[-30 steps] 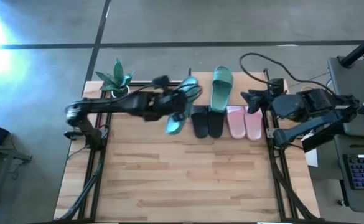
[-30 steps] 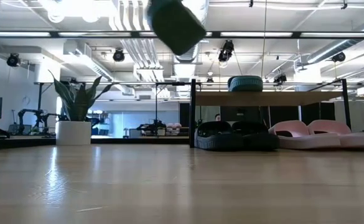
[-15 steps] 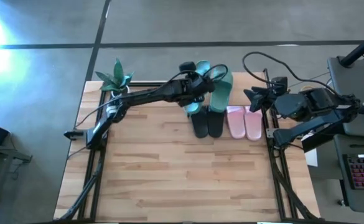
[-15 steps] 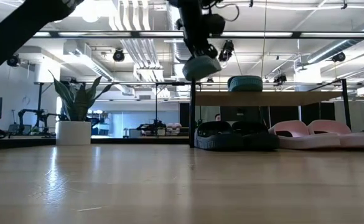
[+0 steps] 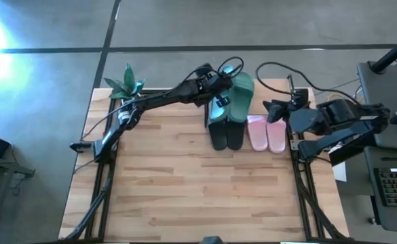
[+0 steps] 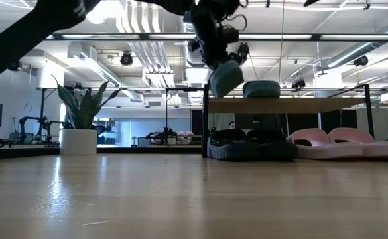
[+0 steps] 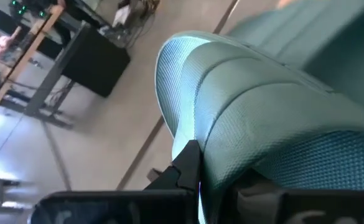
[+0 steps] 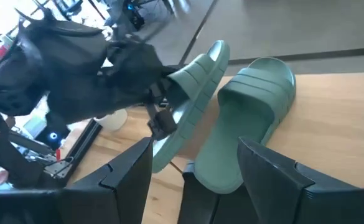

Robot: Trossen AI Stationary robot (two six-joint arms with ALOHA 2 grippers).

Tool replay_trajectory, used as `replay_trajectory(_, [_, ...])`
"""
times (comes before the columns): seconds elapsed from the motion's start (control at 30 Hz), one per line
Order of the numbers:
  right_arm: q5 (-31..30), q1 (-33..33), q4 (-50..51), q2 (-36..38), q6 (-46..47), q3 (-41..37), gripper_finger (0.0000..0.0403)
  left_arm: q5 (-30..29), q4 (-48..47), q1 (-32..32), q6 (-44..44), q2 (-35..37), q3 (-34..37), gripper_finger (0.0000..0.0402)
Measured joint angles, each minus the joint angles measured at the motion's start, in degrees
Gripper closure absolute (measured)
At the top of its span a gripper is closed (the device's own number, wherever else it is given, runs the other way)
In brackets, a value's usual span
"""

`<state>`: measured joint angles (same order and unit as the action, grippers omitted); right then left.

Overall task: Pick and place slides into the shelf
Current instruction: Put the green slide on the shelf, then adjust the right green slide on the shelf

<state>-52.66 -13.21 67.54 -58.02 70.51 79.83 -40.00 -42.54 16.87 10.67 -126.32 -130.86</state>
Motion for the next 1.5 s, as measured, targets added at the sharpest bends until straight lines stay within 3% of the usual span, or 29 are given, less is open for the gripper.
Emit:
replay_trajectory(0.33, [0.98,0.0,1.18,-2.06,-0.04,-0.41,0.0179,-2.15,-1.01,0.32,0.18,-1.89,0.27,0.0384])
replay_trajectory(0.73, [2.55,0.0,5.58,-4.39,2.74,-0.44,0.0179,-2.24,-1.08,0.08,0.73,-1.49,0.23,0.024])
replay_trajectory(0.9, [3.83,0.0,6.91,-4.05,4.42,-0.46,0.0179,-2.96,-3.41,-1.07,6.29,-0.41,-0.69,0.02])
replay_trajectory(1.27, [7.61,2.44,8.21,-3.96,5.52,-1.29,0.0185,-3.53,-10.13,-3.5,4.33,9.09,-0.42,0.0191])
replay_trajectory(1.5, [15.64,15.11,1.9,-4.0,-3.78,-3.83,0.0233,8.63,-20.71,-1.92,-7.41,16.58,1.15,0.0191])
